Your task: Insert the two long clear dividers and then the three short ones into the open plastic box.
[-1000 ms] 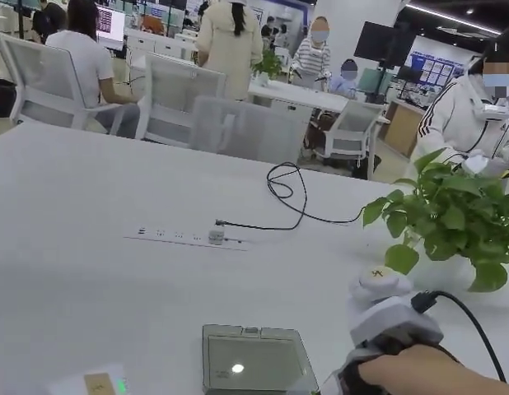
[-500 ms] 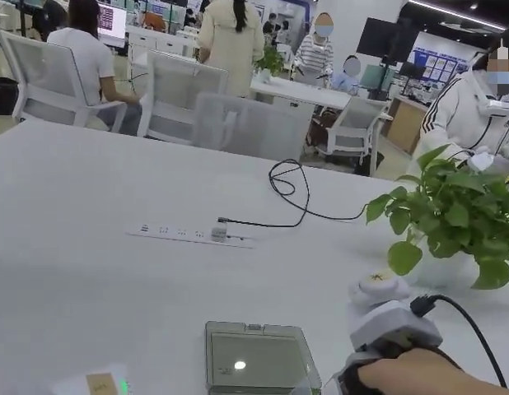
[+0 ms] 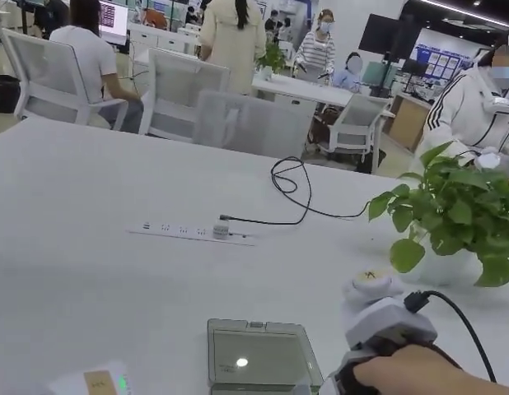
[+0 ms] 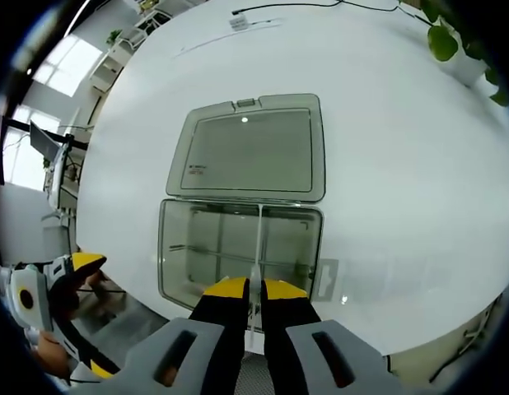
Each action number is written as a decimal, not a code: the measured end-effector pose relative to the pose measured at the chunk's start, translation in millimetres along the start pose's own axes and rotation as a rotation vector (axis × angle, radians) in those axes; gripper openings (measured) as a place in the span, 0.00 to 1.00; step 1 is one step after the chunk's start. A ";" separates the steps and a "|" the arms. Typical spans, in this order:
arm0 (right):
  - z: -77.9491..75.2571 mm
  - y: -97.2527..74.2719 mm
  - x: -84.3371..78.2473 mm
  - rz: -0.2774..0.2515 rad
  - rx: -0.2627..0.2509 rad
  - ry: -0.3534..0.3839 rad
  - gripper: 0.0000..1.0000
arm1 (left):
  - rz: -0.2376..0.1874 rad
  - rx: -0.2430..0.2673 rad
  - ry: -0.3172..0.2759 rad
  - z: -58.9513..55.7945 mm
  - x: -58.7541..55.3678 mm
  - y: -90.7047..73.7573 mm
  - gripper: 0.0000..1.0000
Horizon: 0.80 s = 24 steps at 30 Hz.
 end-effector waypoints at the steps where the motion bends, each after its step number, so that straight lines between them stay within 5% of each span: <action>1: -0.2 0.0 0.3 0.001 -0.001 -0.002 0.07 | -0.001 0.000 -0.001 0.1 0.2 0.1 0.83; 24: 0.7 -0.4 1.7 0.004 0.008 -0.011 0.07 | -0.002 -0.002 -0.009 0.8 0.0 1.0 0.83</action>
Point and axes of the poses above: the centre of the closed fingertips' face, and the gripper's own axes: y roughly forward along the fingers, z roughly to its left, x roughly out of its top, the point moved 6 cm from there along -y, roughly backward along the fingers, and after that the axes turned 9 degrees about y, right-handed, at the moved point
